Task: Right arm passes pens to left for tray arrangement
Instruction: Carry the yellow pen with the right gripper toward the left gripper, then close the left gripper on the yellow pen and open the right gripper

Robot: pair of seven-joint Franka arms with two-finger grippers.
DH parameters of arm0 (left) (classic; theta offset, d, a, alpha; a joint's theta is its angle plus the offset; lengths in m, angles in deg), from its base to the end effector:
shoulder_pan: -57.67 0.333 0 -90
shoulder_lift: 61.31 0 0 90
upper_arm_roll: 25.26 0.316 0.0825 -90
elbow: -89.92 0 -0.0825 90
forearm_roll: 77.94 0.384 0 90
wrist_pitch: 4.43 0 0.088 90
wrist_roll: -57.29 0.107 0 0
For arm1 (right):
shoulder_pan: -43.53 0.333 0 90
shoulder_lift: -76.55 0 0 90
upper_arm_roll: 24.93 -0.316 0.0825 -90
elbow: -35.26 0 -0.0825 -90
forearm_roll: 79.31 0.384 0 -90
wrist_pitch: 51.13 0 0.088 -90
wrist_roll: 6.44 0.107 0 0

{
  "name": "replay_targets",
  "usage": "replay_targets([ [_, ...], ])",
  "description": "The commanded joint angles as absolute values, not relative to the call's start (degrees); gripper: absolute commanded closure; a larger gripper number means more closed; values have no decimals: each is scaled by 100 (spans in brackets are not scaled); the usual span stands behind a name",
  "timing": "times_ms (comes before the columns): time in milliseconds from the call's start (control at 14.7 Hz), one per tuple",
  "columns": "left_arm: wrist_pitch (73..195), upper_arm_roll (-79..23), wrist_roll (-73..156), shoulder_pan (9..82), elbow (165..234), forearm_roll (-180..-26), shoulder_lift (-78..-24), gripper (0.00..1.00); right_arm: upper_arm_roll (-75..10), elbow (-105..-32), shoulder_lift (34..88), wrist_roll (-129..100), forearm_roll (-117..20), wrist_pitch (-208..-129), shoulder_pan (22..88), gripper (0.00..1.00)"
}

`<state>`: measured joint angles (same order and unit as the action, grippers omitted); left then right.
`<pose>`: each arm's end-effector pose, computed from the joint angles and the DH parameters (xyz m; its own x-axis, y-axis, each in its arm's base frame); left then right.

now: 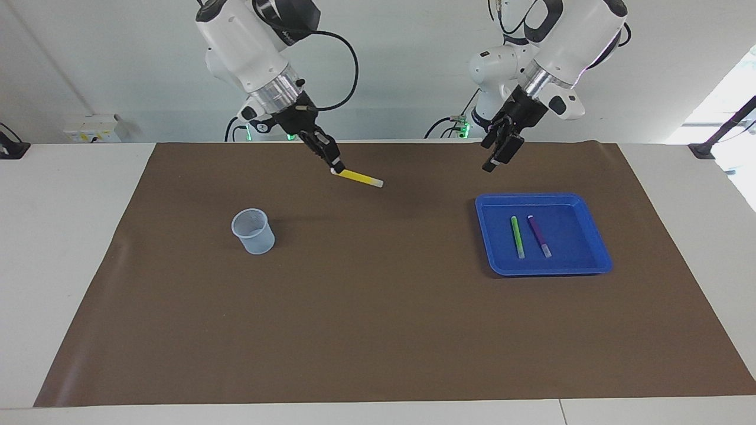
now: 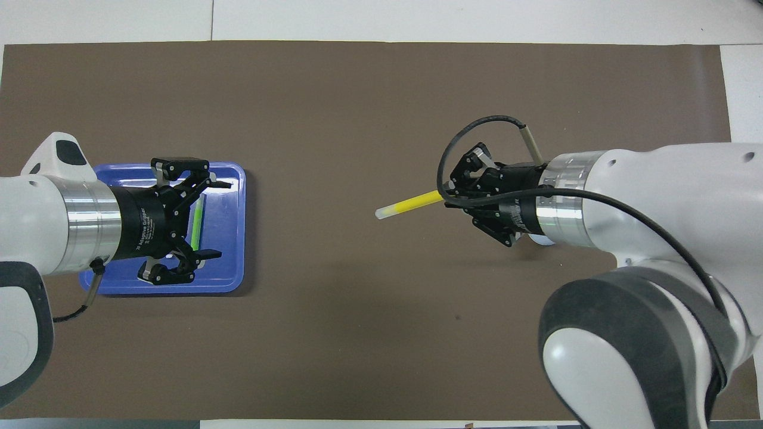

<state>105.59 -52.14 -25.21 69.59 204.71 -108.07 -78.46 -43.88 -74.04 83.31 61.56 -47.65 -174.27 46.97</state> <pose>0.4642 -0.1877 0.5916 0.2697 0.8966 -0.3514 0.9562 -0.2061 0.2080 0.5067 0.2415 0.5859 0.5634 -0.7530 -0.3400 -0.8038 -0.4043 -0.4365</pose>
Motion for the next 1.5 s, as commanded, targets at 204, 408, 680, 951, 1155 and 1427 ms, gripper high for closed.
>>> replay_targets([
  [204,10438,-5277,-4938,6593,20435,-10782,-8529,0,-5199,-6828,8015,7801,-4320,-17681,4634,100],
  [408,10412,-5522,-5527,6593,20304,-10458,-8618,0,-5411,-6828,8015,8110,-4302,-17813,4634,100],
  [680,10420,-5796,-6355,6602,20277,-10096,-8732,0,-5550,-6837,7962,8233,-4310,-17874,4705,100],
  [951,10683,-5787,-6488,6603,20513,-10105,-8741,0,-5639,-6854,7945,8242,-4310,-17884,4705,100],
  [1155,11000,-5866,-6699,6585,20733,-10105,-8671,0,-5771,-6854,7945,8304,-4310,-17857,4705,100],
  [1427,11114,-5875,-6673,6576,20900,-10114,-8645,0,-5885,-6837,7953,8409,-4319,-17901,4705,100],
])
